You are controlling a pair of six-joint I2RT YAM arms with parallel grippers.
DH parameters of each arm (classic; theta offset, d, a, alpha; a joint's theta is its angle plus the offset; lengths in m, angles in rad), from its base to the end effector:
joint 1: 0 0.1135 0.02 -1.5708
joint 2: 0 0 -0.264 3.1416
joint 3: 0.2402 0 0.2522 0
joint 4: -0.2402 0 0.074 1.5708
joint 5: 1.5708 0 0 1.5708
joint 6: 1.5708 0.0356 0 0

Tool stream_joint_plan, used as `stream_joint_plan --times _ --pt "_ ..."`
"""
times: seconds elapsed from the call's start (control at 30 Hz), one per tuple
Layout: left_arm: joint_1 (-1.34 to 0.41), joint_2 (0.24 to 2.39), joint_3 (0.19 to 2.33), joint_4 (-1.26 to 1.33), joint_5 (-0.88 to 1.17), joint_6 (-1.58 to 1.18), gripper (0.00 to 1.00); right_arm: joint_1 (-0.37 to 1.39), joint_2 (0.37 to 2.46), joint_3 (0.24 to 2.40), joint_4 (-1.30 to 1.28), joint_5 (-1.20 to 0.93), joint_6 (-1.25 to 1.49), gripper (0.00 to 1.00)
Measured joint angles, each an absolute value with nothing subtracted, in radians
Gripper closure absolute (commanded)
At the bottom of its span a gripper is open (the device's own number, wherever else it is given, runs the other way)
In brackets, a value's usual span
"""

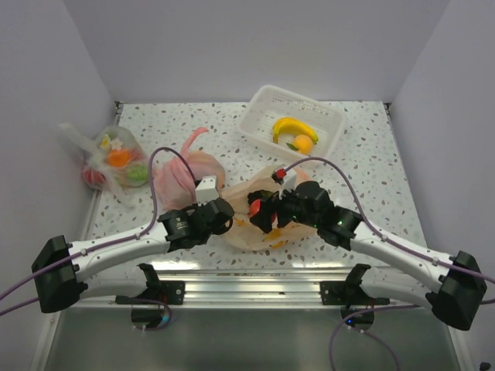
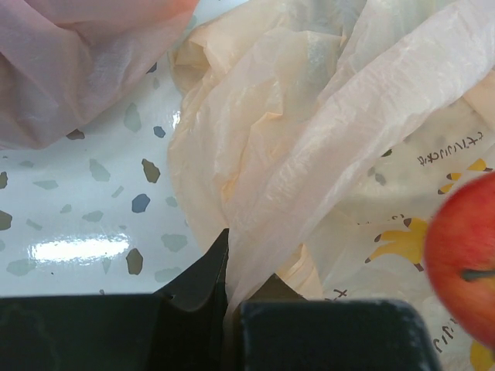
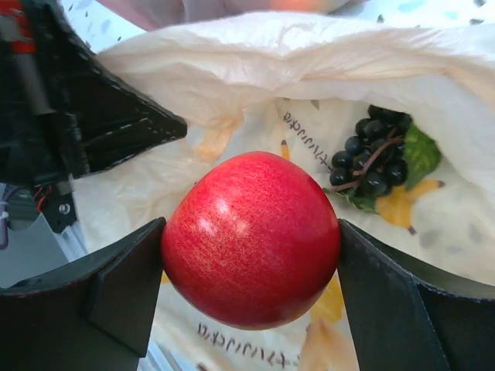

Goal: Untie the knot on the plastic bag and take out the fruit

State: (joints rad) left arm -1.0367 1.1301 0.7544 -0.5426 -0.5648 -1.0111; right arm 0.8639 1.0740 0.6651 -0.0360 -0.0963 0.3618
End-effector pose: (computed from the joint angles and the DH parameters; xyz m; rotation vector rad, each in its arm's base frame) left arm 0.1286 -0.1801 0.2355 -0.1978 2.3197 -0.3200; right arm 0.1543 0.1859 0.2561 -0.5903 2.0418 0.8549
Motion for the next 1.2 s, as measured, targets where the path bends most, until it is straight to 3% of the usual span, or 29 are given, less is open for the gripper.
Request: stream_joint_plan --times 0.17,0.33,0.6,0.8,0.9,0.97,1.07,1.2 --pt "-1.037 1.131 0.754 -0.540 -0.563 -1.011 0.96 0.861 1.000 0.831 -0.231 -0.023 0.293 0.49" --pt "-1.037 1.131 0.753 -0.534 -0.552 -1.006 0.96 0.770 1.061 1.074 -0.321 0.093 0.220 0.49" --pt "-1.037 1.131 0.714 -0.495 -0.515 -1.002 0.96 0.431 1.358 1.261 -0.313 0.170 0.232 0.47" --pt "-1.037 1.131 0.679 -0.451 -0.497 -0.997 0.96 0.338 1.634 1.406 -0.302 0.142 0.245 0.42" --pt "-1.037 1.135 0.664 -0.432 -0.487 -0.985 0.96 0.338 1.765 1.506 -0.293 0.112 0.247 0.31" --pt "-1.037 1.143 0.661 -0.421 -0.479 -0.980 0.96 0.339 1.838 1.561 -0.287 0.096 0.251 0.13" --pt "-1.037 1.150 0.659 -0.404 -0.471 -0.975 0.97 0.340 1.926 1.615 -0.279 0.081 0.265 0.01" --pt "-1.037 1.150 0.657 -0.391 -0.467 -0.968 0.97 0.340 1.978 1.652 -0.289 0.062 0.272 0.01"
